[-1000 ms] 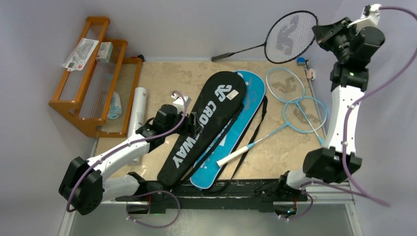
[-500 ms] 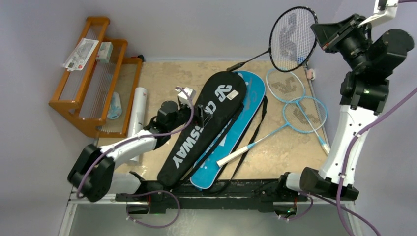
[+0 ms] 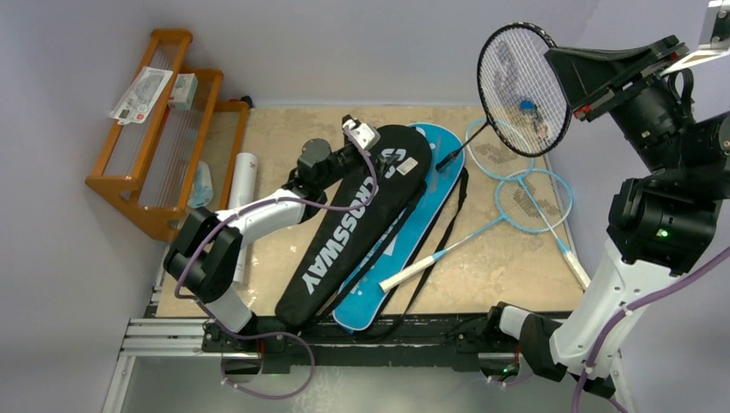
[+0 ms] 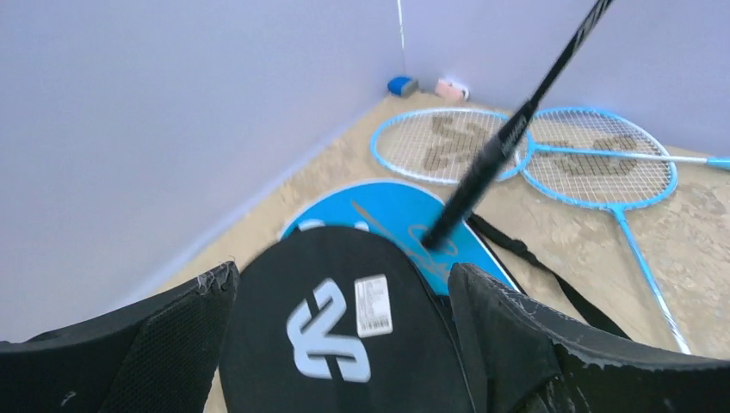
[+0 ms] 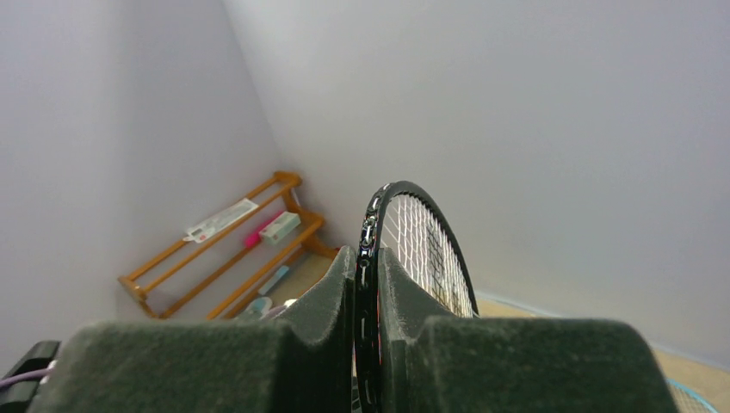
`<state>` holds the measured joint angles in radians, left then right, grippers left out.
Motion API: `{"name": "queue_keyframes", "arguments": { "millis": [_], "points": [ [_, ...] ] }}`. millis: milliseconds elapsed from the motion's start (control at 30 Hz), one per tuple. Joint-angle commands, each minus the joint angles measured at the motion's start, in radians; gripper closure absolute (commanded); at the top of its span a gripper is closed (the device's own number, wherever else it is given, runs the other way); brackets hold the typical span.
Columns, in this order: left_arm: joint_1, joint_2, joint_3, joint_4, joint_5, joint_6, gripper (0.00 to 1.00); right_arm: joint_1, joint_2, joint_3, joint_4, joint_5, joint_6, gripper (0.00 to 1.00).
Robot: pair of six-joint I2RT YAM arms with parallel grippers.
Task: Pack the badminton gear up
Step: Pick up the racket from the center of the board.
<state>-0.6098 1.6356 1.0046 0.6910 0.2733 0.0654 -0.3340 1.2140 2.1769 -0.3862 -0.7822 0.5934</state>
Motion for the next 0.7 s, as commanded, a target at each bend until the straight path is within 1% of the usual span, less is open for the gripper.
{"name": "queue_keyframes", "arguments": {
  "millis": [0, 67, 167, 233, 300, 333, 400, 500, 567, 667],
  "points": [
    [0.001, 0.048, 0.08, 0.057, 0.21, 0.174, 0.1, -0.001, -0.001, 0.049, 0.06, -0.063, 0.066, 1.0],
    [0.0, 0.063, 0.084, 0.062, 0.38, 0.16, 0.11, -0.001, -0.003, 0.056, 0.09, -0.09, 0.094, 1.0],
    [0.001, 0.088, 0.066, 0.137, 0.636, 0.067, 0.12, -0.001, -0.002, 0.051, 0.132, -0.122, 0.138, 1.0],
    [0.0, 0.103, 0.035, 0.221, 0.719, 0.009, 0.12, -0.001, -0.002, 0.045, 0.158, -0.139, 0.161, 1.0],
    [0.001, 0.114, 0.013, 0.276, 0.718, -0.016, 0.12, 0.0, -0.005, 0.028, 0.192, -0.163, 0.193, 1.0],
    [0.001, 0.12, 0.011, 0.278, 0.689, -0.014, 0.12, 0.0, -0.008, 0.016, 0.216, -0.174, 0.212, 1.0],
    [0.0, 0.124, 0.023, 0.234, 0.617, 0.011, 0.12, 0.0, -0.014, -0.02, 0.272, -0.202, 0.255, 1.0],
    [-0.001, 0.142, 0.061, 0.151, 0.565, 0.058, 0.12, 0.0, -0.023, -0.054, 0.341, -0.222, 0.304, 1.0],
    [-0.002, 0.161, 0.079, 0.139, 0.564, 0.059, 0.12, 0.001, -0.028, -0.075, 0.371, -0.218, 0.326, 1.0],
    [-0.003, 0.192, 0.097, 0.137, 0.574, 0.041, 0.15, 0.0, -0.033, -0.101, 0.384, -0.202, 0.347, 1.0]
  ]
}}
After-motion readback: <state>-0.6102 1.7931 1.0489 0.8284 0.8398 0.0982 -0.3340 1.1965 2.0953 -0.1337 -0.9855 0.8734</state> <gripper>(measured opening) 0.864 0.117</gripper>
